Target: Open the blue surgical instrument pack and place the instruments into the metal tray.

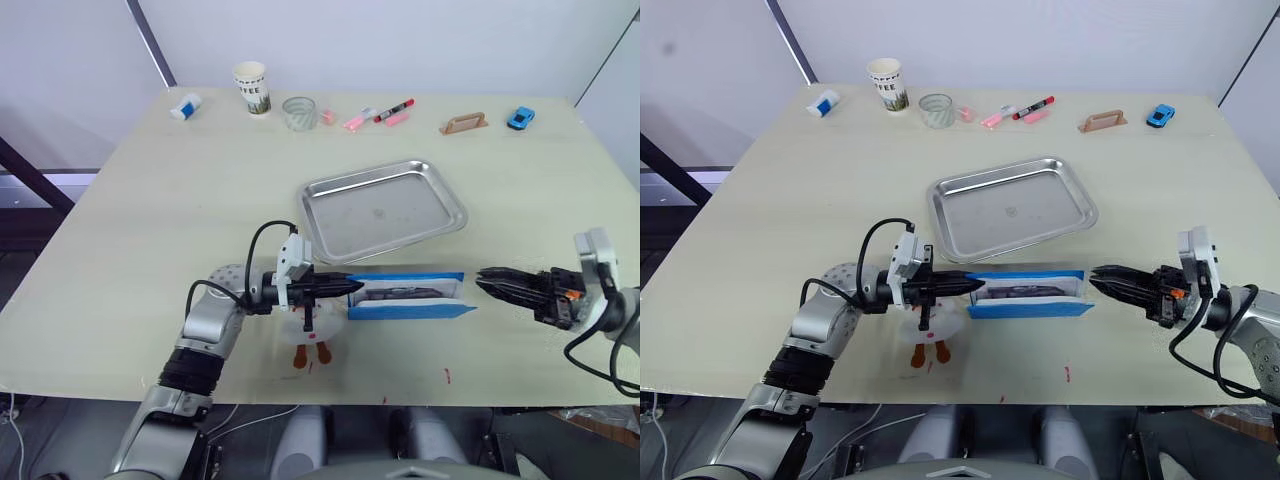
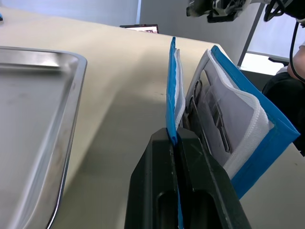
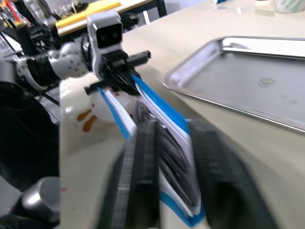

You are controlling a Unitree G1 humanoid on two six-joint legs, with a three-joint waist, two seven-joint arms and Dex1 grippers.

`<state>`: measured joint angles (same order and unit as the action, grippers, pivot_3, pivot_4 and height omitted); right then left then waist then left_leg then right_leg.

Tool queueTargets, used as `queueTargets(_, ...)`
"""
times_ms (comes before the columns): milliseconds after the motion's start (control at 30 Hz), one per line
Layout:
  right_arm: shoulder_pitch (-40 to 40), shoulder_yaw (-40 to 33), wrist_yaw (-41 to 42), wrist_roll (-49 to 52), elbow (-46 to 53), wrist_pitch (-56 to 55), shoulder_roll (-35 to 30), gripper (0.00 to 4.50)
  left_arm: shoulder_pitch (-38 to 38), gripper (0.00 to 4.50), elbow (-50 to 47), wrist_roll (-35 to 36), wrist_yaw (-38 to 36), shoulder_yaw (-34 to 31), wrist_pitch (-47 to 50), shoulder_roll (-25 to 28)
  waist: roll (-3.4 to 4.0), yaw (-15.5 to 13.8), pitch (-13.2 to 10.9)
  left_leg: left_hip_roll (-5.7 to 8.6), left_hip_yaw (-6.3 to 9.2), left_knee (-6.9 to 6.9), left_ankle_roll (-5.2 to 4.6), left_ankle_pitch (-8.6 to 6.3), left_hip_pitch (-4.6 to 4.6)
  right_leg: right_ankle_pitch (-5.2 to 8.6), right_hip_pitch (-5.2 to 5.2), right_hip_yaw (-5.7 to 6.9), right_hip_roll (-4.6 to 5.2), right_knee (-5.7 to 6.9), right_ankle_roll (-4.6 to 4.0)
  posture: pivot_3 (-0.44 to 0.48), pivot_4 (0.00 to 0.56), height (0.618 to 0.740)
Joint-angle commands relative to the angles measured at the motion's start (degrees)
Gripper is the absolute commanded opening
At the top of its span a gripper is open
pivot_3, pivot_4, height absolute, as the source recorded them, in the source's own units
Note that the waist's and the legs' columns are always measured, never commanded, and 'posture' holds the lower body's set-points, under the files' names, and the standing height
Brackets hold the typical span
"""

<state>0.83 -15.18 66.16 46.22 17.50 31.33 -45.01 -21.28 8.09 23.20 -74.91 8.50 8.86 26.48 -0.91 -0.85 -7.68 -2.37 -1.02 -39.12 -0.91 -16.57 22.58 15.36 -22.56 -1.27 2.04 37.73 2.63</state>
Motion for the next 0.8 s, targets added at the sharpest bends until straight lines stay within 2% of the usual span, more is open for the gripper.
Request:
queueTargets(33, -0.12, 2.55, -0.7, -1.68, 1.81, 0.57, -0.61, 0.05, 0.22, 0.0, -2.77, 1.18, -1.49, 0.56, 1.41, 0.43, -0.01, -0.01, 0.01, 0.0, 0.01, 0.0, 0.0, 0.0, 0.0, 0.0, 0.0, 0.01, 0.0, 0.0, 0.0, 0.0, 0.15, 0.74)
queueTargets(367, 0.33, 7.88, 0.59, -7.56, 0.41, -2.01, -0.53, 0.05, 2.49, 0.0, -6.63, 1.69, -1.48, 0.87, 3.9, 1.67, -0.01, -0.02, 0.01, 0.0, 0.01, 0.0, 0.0, 0.0, 0.01, 0.0, 0.0, 0.01, 0.0, -0.01, 0.01, 0.0, 0.15, 0.74)
queueTargets(567, -1.76, 10.4, 2.12, -9.46, 1.22, -3.26, -0.56, 0.05, 5.5, 0.0, -12.43, 4.42, -0.58, 0.15, 8.5, 3.21, -0.01, 0.02, 0.01, 0.0, 0.02, 0.0, 0.0, 0.0, 0.01, 0.01, 0.0, 0.01, 0.0, -0.01, 0.01, 0.0, 0.15, 0.74)
queueTargets(800, -3.22, 13.66, 3.72, -13.95, 0.35, -6.07, -1.53, 0.05, 6.04, 0.0, -14.25, 5.29, 0.11, 0.1, 10.64, 3.91, -0.02, 0.0, 0.01, 0.0, 0.02, 0.0, 0.0, 0.0, 0.0, 0.01, 0.0, 0.01, 0.0, -0.02, 0.01, 0.0, 0.15, 0.74)
